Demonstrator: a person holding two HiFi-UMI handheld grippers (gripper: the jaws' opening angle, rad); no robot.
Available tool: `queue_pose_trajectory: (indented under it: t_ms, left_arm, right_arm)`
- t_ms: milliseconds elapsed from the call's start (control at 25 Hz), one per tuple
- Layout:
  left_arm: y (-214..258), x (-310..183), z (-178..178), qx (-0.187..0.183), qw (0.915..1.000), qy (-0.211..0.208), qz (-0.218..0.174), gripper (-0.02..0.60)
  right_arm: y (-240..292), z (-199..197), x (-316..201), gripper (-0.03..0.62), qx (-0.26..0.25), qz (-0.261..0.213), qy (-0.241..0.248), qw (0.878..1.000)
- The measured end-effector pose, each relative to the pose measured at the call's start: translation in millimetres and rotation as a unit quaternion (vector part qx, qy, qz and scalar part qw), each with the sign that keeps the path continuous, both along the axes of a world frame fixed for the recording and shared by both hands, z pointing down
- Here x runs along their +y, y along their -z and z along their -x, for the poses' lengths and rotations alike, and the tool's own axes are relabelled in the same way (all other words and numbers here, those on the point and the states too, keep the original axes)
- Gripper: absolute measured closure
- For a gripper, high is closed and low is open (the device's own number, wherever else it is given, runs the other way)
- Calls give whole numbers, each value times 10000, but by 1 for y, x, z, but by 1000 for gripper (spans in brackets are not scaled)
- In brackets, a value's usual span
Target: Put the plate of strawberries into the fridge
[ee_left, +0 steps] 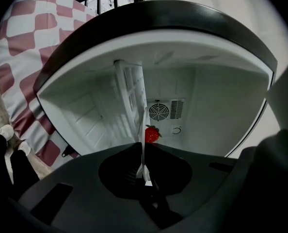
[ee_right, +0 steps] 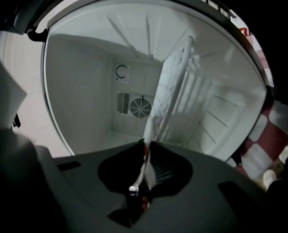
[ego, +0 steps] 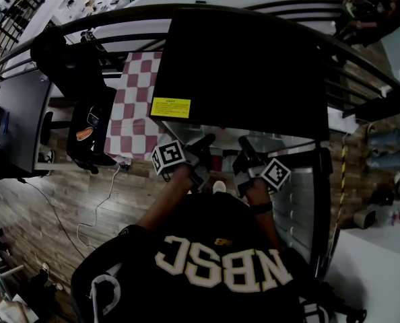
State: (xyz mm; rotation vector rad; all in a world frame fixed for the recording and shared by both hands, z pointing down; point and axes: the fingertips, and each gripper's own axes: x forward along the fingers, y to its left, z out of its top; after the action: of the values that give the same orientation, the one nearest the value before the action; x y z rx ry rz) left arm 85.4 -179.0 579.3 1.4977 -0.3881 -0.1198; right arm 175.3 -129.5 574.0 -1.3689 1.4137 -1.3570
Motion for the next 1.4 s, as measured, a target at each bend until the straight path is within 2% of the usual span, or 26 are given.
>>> queue_pose_trajectory:
  t_ms: [320,480,560,640,760,960,1040,1160,1240,1280,1400]
  left_arm:
    - [-1,-7,-5,-54,9999,19,-157,557]
    - [-1,-8,-6,-19,9997,-26,-245,557]
    - [1,-7,-7,-18,9994,-90,-320,554]
    - [4,-6,-8,5,9988,-197,-442,534]
    - [7,-5,-9,-5,9968,-380,-699,471]
    - [11,-1,-3,-245,9908,-610,-1184,428]
    - [10,0,1,-334,9888,-618,-1313,426]
    - [10,3,5,-397,9862,-645,-1470,426]
    - [12,5,8,-505,9811,-685,-1738,426]
    - [14,6,11,-633,9760,-698,-1965,426]
    - [15,7,22,-1167,9503,-760,-2785,426]
  right_arm:
    - [-1,-8,-5,554,87,59,-120,9999]
    - [2,-12,-8,553,-10,-133,-241,9996]
    - [2,-11,-7,553,135,-90,-203,9997]
    - [2,-10,-7,552,341,-13,-135,9993]
    - [1,-11,-5,546,584,96,-84,9982]
    - [6,-8,-4,492,870,138,-45,9961]
    - [10,-7,-5,457,1050,41,-5,9945]
    - [8,-12,0,380,1356,216,-59,9905]
    - [10,-16,6,367,1528,280,-114,9878]
    - [13,-16,9,367,1620,264,-112,9864]
    - [20,-11,17,367,2213,186,60,9750]
